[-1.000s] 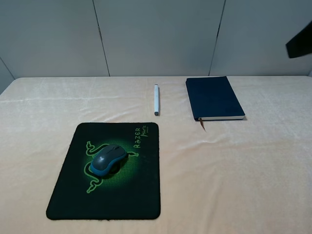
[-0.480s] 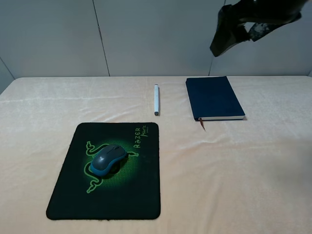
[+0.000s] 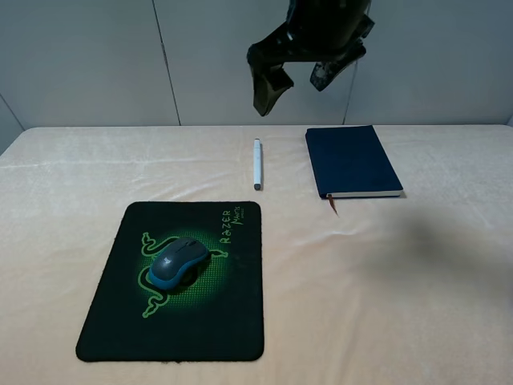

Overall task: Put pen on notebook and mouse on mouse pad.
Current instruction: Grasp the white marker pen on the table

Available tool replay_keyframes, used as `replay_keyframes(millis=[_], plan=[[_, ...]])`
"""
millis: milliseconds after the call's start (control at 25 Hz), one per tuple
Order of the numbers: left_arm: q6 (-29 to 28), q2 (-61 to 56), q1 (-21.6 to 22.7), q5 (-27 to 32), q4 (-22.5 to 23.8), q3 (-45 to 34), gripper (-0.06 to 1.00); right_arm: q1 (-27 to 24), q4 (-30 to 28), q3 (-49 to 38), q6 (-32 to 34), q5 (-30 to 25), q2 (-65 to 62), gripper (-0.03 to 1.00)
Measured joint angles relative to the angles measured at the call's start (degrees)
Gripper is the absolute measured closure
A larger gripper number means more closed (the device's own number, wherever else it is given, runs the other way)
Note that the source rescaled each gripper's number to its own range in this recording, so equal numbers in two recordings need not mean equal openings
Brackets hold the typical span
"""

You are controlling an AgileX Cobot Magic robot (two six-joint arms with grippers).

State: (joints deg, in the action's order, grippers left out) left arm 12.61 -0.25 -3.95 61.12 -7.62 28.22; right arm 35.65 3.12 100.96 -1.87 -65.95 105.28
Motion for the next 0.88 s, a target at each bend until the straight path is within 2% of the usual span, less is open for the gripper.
replay_keyframes(millis=[200, 560, 880], plan=[[0.0, 0.0, 0.0, 0.0, 0.0, 0.0, -0.05, 0.3, 0.3, 7.7, 2.6, -3.3, 8.0, -0.03], [0.0, 0.0, 0.0, 0.0, 0.0, 0.0, -0.05, 0.3, -0.4, 17.6, 6.6, -3.5, 21.8, -0.03], [0.0, 0.0, 0.0, 0.0, 0.0, 0.0, -0.06, 0.1, -6.0, 21.5, 19.5, -2.6, 28.2, -0.03]])
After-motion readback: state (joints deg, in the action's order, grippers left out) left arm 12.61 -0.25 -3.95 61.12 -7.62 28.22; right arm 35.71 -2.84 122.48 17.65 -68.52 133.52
